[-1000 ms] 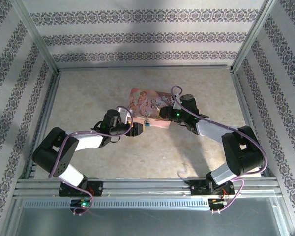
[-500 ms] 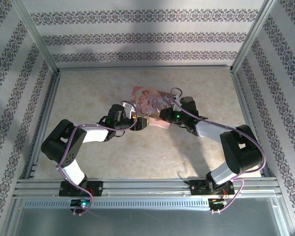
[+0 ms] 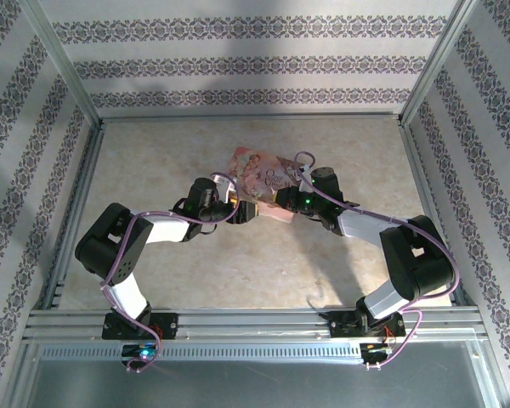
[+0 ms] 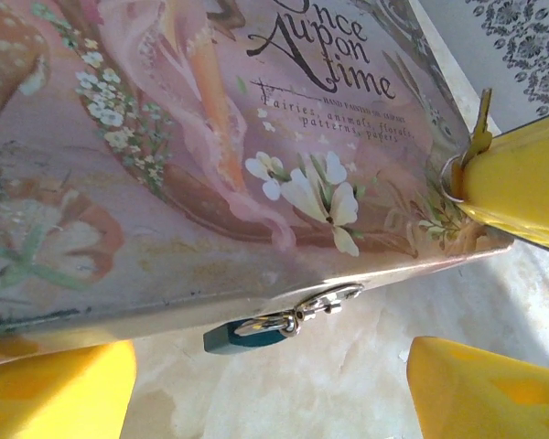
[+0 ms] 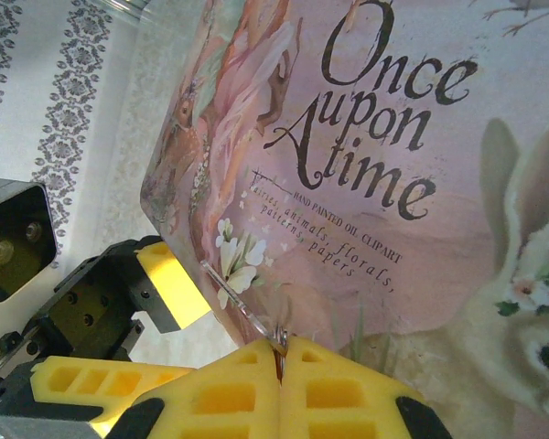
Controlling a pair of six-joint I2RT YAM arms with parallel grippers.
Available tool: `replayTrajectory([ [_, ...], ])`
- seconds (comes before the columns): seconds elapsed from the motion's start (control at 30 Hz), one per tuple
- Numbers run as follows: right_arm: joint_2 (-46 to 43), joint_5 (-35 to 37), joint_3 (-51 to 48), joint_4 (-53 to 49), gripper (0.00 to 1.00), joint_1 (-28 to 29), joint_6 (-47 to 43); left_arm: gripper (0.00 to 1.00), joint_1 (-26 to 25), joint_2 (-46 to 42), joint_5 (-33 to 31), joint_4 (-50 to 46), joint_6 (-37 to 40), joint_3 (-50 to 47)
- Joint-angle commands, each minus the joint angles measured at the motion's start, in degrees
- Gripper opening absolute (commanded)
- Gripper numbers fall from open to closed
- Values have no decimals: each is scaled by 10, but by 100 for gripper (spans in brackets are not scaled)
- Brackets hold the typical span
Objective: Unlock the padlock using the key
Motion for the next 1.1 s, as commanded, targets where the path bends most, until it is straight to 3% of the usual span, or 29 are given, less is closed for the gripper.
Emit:
replayTrajectory([
  [0.0, 9, 1, -9, -3, 0, 9, 7, 78, 5, -19, 9, -5, 54, -11],
  [1.07, 16, 6, -2, -3, 0, 13, 10, 68, -25, 73, 28, -30, 88, 58],
])
